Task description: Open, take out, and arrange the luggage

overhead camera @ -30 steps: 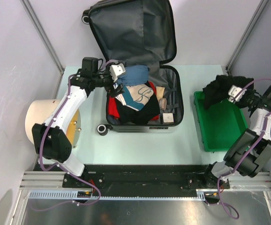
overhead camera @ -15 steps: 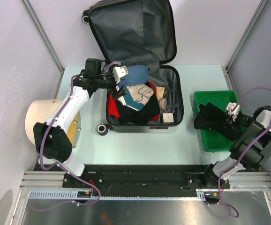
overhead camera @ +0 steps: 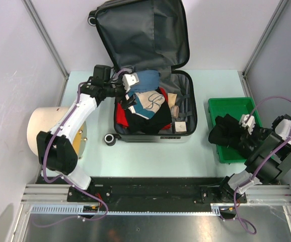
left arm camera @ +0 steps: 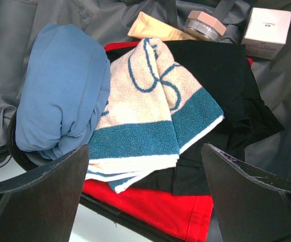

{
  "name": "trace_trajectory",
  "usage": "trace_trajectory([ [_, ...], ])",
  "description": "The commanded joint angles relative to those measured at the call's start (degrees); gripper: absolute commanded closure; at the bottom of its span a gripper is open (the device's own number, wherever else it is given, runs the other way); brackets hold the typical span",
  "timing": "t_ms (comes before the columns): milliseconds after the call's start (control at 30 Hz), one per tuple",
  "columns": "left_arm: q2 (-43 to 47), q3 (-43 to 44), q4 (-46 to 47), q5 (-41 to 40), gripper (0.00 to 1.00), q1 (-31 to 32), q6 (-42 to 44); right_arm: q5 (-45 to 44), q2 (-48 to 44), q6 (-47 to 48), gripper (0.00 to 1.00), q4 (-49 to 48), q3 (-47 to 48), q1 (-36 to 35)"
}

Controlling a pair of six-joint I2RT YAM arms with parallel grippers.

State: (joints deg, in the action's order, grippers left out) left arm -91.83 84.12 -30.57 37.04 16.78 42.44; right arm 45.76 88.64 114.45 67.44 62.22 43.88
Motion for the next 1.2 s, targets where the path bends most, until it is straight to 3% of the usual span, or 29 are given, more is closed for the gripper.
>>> trace_trajectory([
  [0, 1.13, 0.43, 0.68, -0.03, 0.02, 1.15, -1.04, -4.63, -2.86, 36.02, 0.01, 4.8, -1.48, -0.81],
  [300, 1.3, -0.18, 0.68, 0.76, 0.02, 1.59, -1.65, -3.49, -12.35, 33.04, 0.0, 16.48, -0.87, 0.42],
  [500, 1.31, -0.88, 0.77, 1.28, 0.02, 1.86, -1.57, -2.51, -15.87, 11.0, 0.0, 19.31, 0.89, -3.36],
  [700, 0.87, -0.8, 0.77, 1.99, 0.02, 1.95, -1.39, -9.09, -14.82, -7.19, 0.0, 14.57, 0.89, -2.84],
  [800, 0.51, -1.06, 0.77, 2.42, 0.02, 2.03, -1.13, -16.81, -13.77, -9.78, 0.04, 11.23, 0.45, -1.35],
  [900, -0.53, -0.62, 0.77, 3.13, 0.02, 2.03, -0.95, -23.58, -12.79, -7.68, 0.16, 5.36, -3.31, -0.46],
  [933, -0.89, -0.36, 0.86, 3.3, 0.02, 2.03, -0.95, -24.57, -12.7, -7.23, 0.31, -1.02, -4.81, 0.06],
  [1033, -2.3, 1.05, 0.95, 3.31, 0.03, 2.03, -1.21, -26.69, -11.13, -5.03, 0.57, -12.11, -7.9, -0.02],
  [1100, -2.65, 1.75, 0.95, 3.22, 0.03, 2.03, -1.21, -27.38, -9.98, -5.2, 0.66, -16.35, -7.9, -0.72],
  [1167, -2.83, 1.93, 0.95, 2.69, 0.03, 2.03, -1.04, -27.48, -9.1, -5.82, 0.85, -22.86, -7.81, -1.25],
])
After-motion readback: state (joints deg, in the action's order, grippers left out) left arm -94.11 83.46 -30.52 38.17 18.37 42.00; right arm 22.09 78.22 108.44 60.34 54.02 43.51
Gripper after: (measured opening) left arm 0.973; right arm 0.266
